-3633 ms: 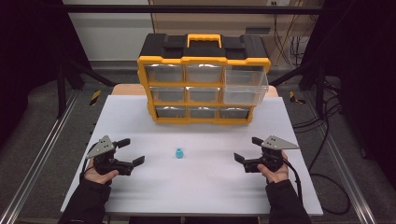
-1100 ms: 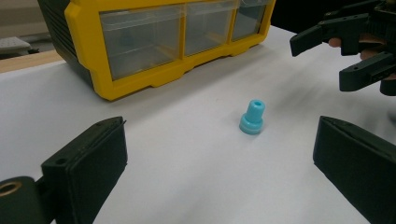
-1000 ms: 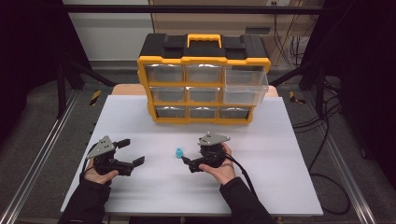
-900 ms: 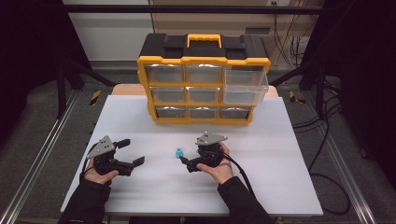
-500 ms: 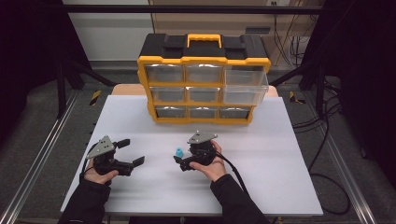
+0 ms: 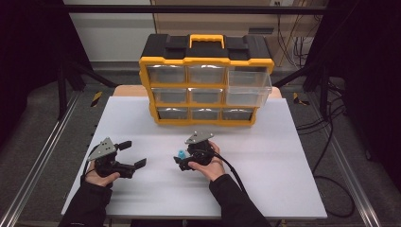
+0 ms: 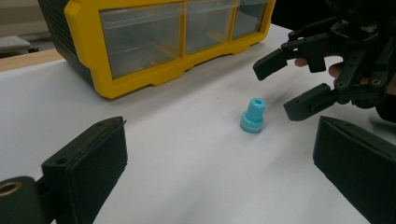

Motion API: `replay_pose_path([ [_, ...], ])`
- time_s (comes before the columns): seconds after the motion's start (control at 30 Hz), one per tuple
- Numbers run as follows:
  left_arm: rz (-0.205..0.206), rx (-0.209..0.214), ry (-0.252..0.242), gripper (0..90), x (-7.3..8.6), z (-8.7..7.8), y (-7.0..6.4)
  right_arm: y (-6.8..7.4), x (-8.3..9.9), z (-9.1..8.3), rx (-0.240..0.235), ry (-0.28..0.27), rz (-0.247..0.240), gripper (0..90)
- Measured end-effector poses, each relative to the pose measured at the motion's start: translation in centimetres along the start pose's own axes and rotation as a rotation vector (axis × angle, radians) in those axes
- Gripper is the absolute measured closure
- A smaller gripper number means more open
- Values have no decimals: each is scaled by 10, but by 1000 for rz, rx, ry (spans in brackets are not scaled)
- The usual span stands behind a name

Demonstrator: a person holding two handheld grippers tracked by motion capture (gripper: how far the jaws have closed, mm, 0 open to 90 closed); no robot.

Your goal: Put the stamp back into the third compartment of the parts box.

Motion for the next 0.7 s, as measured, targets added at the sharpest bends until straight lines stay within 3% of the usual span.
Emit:
replay_pose_path([
  [0.7,-1,0,-2,26,0,0,0,5,-5,11,-13,59,-32,431],
])
Point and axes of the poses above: each handheld gripper's, and its own axes: z roughly forward along the jaws, x roughly out of its underside, y roughly to its left, the point moved 7 cm from there along z, roughly forward along the jaws, and after that the axes turned 14 degrees about y, right-handed, at the moved point
